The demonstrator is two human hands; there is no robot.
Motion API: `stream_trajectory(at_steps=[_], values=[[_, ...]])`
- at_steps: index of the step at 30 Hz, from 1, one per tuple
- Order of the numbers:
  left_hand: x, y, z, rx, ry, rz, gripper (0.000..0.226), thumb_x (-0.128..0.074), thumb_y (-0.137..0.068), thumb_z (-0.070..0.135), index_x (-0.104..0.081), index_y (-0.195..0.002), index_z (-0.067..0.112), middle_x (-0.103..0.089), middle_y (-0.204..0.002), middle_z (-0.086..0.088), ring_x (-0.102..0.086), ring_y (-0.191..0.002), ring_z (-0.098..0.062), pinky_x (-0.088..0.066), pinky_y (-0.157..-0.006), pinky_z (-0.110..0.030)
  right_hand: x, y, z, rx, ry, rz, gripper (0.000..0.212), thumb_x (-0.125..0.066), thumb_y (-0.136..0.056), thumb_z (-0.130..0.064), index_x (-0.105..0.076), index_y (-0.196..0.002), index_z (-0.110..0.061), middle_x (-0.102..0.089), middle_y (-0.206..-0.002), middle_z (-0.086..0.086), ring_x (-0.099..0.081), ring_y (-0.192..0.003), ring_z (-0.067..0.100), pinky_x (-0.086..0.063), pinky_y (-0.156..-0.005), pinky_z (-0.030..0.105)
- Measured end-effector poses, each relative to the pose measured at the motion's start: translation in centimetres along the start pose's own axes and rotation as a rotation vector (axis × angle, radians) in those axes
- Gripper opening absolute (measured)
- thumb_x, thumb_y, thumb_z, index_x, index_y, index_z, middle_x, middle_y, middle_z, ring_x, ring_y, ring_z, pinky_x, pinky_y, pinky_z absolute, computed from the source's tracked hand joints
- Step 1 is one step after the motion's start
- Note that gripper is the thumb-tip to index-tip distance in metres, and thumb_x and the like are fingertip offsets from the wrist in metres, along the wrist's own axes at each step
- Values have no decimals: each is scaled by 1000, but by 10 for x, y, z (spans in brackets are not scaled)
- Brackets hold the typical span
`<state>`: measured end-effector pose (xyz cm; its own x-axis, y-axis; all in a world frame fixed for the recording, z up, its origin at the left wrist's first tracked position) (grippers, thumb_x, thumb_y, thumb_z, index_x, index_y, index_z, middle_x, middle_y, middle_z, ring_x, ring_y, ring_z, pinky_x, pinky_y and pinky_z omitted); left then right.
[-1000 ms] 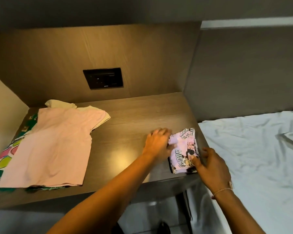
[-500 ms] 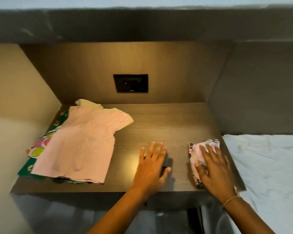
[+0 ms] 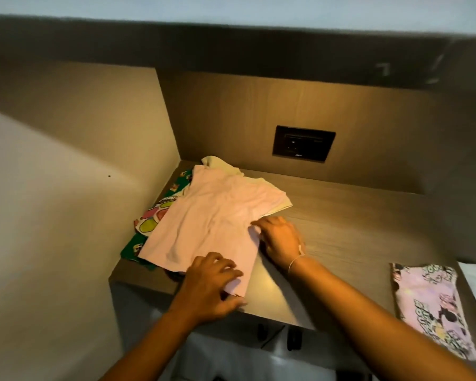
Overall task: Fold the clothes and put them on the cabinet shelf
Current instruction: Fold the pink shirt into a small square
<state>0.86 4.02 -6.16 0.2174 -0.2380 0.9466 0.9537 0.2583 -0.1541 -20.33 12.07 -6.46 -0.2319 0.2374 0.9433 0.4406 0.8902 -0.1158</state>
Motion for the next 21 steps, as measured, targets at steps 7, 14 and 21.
stream_trajectory(at_steps=[7, 14, 21], values=[[-19, -3, 8, 55, 135, 108, 13, -64, -84, 30, -73, -89, 22, -72, -91, 6, -62, -83, -11, -55, -67, -32, 2, -25, 25, 93, 87, -165, 37, -60, -85, -21, -63, -121, -30, -66, -120, -2, -57, -109, 26, -49, -90, 42], [51, -29, -7, 280, 445, 477, 11, -54, -93, 35, -58, -92, 25, -65, -86, 9, -63, -76, -3, -53, -59, -15, -3, -49, -2, 63, 137, 16, 48, -60, -83, -43, -55, -129, -32, -52, -140, 6, -46, -127, 30, -38, -104, 46], [120, -33, -29, 336, 413, 751, 22, -47, -98, 25, -57, -101, 6, -61, -92, 4, -59, -73, -1, -44, -55, -3, 37, -86, 2, -145, -159, 194, 29, -55, -87, -9, -69, -107, -23, -70, -108, 5, -60, -100, 29, -49, -83, 39]])
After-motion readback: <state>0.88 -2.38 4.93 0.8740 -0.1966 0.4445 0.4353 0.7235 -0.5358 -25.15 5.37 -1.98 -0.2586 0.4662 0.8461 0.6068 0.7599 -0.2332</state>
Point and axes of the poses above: each hand's wrist, its own y-axis away from the middle knuckle, its own x-axis out of the back of the hand, z = x × y, the point moved 2 cm from there along -y, towards the middle knuckle
